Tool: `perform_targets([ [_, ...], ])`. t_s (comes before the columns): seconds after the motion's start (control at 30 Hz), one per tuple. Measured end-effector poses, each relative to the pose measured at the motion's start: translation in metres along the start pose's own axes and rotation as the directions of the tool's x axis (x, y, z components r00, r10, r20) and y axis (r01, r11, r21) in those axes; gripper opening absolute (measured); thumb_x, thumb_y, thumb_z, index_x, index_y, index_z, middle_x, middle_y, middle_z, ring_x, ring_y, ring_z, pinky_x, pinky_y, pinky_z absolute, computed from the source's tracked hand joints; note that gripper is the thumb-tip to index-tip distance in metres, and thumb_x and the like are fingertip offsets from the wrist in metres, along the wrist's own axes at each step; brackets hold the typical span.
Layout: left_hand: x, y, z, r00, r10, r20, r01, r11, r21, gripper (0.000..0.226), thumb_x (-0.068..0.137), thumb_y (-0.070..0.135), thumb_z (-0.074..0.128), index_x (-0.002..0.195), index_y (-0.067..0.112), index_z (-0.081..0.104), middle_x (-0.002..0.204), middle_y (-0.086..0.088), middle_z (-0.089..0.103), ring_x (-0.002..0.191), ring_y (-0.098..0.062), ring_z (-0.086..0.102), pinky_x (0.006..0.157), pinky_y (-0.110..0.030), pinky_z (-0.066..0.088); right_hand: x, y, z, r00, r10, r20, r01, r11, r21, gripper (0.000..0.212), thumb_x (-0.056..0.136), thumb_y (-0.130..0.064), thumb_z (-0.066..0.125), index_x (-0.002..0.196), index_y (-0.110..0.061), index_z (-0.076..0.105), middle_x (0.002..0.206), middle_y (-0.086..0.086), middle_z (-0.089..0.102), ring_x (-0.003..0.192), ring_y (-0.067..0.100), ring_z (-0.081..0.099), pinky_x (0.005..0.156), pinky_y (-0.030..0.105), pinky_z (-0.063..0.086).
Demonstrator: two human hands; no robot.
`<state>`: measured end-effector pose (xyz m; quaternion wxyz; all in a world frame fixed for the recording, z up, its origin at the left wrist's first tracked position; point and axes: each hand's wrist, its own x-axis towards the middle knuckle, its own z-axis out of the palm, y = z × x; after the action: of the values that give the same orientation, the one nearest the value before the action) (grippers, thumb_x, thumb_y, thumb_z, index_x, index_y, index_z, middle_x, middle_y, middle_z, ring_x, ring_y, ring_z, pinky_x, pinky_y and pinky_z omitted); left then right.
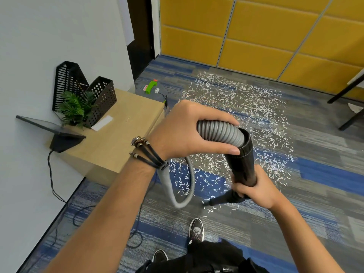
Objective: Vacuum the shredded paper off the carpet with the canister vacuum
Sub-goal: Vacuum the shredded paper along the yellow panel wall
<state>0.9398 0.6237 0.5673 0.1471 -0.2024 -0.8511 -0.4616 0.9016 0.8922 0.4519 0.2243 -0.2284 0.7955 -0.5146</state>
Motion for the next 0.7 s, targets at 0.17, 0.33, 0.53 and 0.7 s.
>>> perform_targets([
  [0.17,0.003,0.000,0.012,0.999,0.036,-0.005,-0.036,0.999,-0.007,0.047,0.074,0.040,0.095,0.113,0.018,0.082,0.102,0.008,0.080,0.092,-0.007,0.076,0.083,-0.036,0.062,-0.017,-0.001,-0.008,1.000,0.010,0.007,-0.010,1.000,-0.003,0.018,0.067,-0.004,0.066,0.055,-0.014,0.057,0.048,0.015,0.055,0.048,0.020,0.052,0.057,0.028,0.046],
  [0.33,0.007,0.003,0.013,0.996,0.068,-0.051,-0.068,0.998,-0.010,0.049,0.074,0.041,0.095,0.114,0.017,0.081,0.104,0.007,0.080,0.094,-0.006,0.076,0.086,-0.035,0.061,-0.013,-0.003,-0.007,0.999,-0.021,-0.032,0.021,1.000,0.015,0.013,0.065,-0.006,0.066,0.056,-0.011,0.059,0.049,0.013,0.056,0.049,0.023,0.053,0.058,0.033,0.046],
  [0.53,0.014,0.007,0.006,0.992,0.104,-0.073,-0.105,0.994,-0.012,0.050,0.075,0.039,0.095,0.116,0.015,0.080,0.105,0.007,0.079,0.097,-0.004,0.075,0.088,-0.024,0.058,0.000,-0.007,-0.002,0.992,-0.062,-0.111,0.064,0.998,0.011,0.013,0.064,-0.017,0.068,0.055,-0.021,0.060,0.053,0.007,0.057,0.053,0.022,0.053,0.059,0.040,0.045],
  [0.7,0.014,-0.004,0.007,0.997,0.057,-0.044,-0.057,0.998,0.010,0.050,0.073,0.041,0.095,0.116,0.018,0.081,0.106,0.010,0.079,0.098,-0.003,0.075,0.089,-0.028,0.060,0.011,0.000,0.001,0.991,-0.044,-0.126,0.041,0.999,-0.027,0.011,0.067,-0.007,0.069,0.060,-0.009,0.060,0.052,0.009,0.057,0.052,0.019,0.053,0.058,0.036,0.045],
])
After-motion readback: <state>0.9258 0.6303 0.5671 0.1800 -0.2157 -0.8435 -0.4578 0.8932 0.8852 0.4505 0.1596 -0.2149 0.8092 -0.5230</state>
